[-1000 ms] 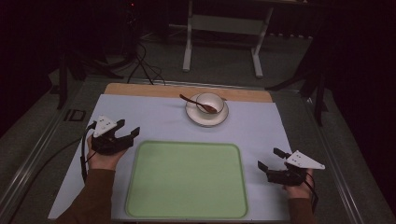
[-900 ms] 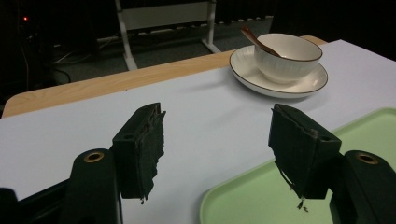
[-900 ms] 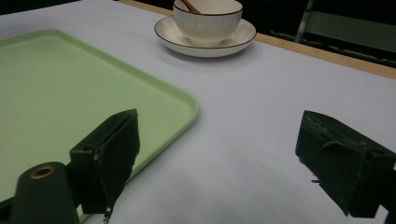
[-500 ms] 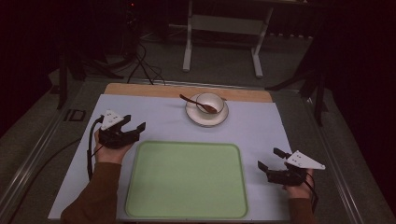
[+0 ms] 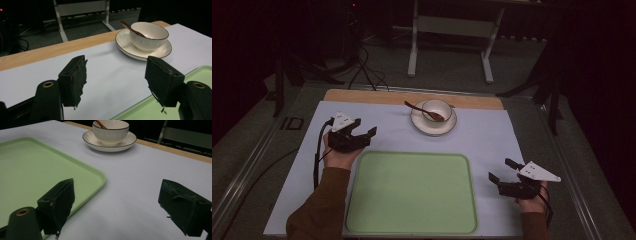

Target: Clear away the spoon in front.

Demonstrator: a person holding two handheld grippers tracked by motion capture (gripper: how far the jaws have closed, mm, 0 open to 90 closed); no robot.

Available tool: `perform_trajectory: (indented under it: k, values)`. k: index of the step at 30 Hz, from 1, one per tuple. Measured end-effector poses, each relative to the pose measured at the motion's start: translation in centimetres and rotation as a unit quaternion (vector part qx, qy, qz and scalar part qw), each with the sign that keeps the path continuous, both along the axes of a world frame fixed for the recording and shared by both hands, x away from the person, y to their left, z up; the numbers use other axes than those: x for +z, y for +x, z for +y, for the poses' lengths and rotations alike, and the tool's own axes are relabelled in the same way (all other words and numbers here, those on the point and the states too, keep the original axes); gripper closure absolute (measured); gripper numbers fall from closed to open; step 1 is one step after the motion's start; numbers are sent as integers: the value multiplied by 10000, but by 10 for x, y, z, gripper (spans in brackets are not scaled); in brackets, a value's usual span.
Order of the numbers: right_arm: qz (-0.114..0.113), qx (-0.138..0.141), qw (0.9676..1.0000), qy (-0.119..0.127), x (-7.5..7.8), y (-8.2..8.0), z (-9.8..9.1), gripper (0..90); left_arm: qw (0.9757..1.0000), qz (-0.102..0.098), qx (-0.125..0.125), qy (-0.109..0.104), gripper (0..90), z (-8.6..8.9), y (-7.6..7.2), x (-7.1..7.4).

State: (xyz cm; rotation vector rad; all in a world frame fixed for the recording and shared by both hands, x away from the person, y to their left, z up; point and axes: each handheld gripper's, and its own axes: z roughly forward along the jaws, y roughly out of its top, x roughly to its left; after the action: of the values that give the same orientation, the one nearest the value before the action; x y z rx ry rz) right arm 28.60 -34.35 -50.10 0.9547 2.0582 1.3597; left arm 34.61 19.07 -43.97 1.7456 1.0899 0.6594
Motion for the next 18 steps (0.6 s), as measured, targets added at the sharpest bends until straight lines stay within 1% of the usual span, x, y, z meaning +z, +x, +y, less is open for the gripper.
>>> perform_trajectory:
  k: [6,7,14,18]
  values:
    - [3,5,10000,1,0,0,0,134,10000,29,-53,10,333,-7,7,0]
    - [-3,8,10000,0,0,0,0,134,10000,31,-60,-16,333,-8,8,0]
    - [3,11,10000,9,0,0,0,134,9999,42,-92,-21,334,-13,17,1]
    - [5,16,10000,4,0,0,0,134,9999,100,-78,-63,334,-14,24,0]
